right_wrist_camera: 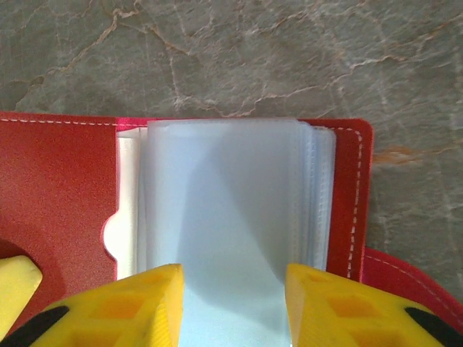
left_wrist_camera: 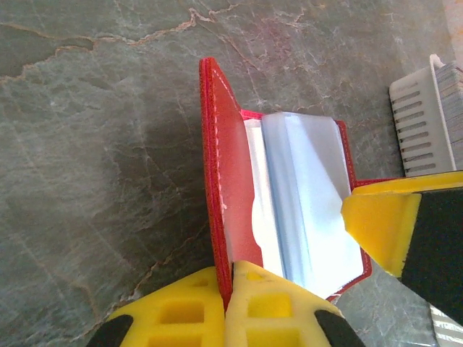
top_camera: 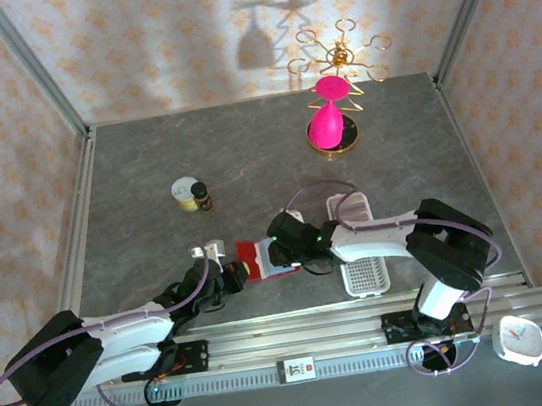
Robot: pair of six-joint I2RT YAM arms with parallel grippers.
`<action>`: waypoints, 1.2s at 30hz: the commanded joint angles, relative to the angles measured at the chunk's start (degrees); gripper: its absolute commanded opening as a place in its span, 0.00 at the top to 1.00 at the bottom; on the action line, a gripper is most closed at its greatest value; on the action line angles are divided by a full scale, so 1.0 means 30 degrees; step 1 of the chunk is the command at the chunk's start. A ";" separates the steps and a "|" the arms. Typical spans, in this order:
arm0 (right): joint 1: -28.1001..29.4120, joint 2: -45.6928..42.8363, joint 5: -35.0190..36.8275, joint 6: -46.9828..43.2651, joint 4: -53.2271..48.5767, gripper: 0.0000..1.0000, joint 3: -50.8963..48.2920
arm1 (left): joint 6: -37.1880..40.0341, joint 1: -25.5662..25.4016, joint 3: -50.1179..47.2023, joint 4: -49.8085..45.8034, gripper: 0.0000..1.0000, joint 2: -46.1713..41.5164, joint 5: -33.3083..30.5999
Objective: Put the credit cards into the card holder
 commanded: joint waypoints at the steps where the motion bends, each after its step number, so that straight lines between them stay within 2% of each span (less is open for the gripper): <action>1: 0.0220 -0.1464 0.0989 0.0203 -0.0437 0.58 0.0284 | -0.0105 -0.0082 -0.0327 0.0220 1.00 -0.0014 0.0318; 6: 0.0328 -0.1540 -0.0300 0.0004 0.0535 0.58 0.0045 | -0.0287 -0.0124 -0.0624 0.1007 1.00 0.0146 0.0624; 25: 0.0375 0.0891 -0.0057 0.0251 -0.0057 0.56 0.0366 | -0.0576 -0.0209 -0.0648 0.1839 1.00 0.0868 0.0986; 36: 0.0385 0.0684 -0.2209 0.1241 0.3176 0.54 -0.0129 | -0.0950 -0.0429 -0.0732 0.3103 1.00 0.2383 0.1226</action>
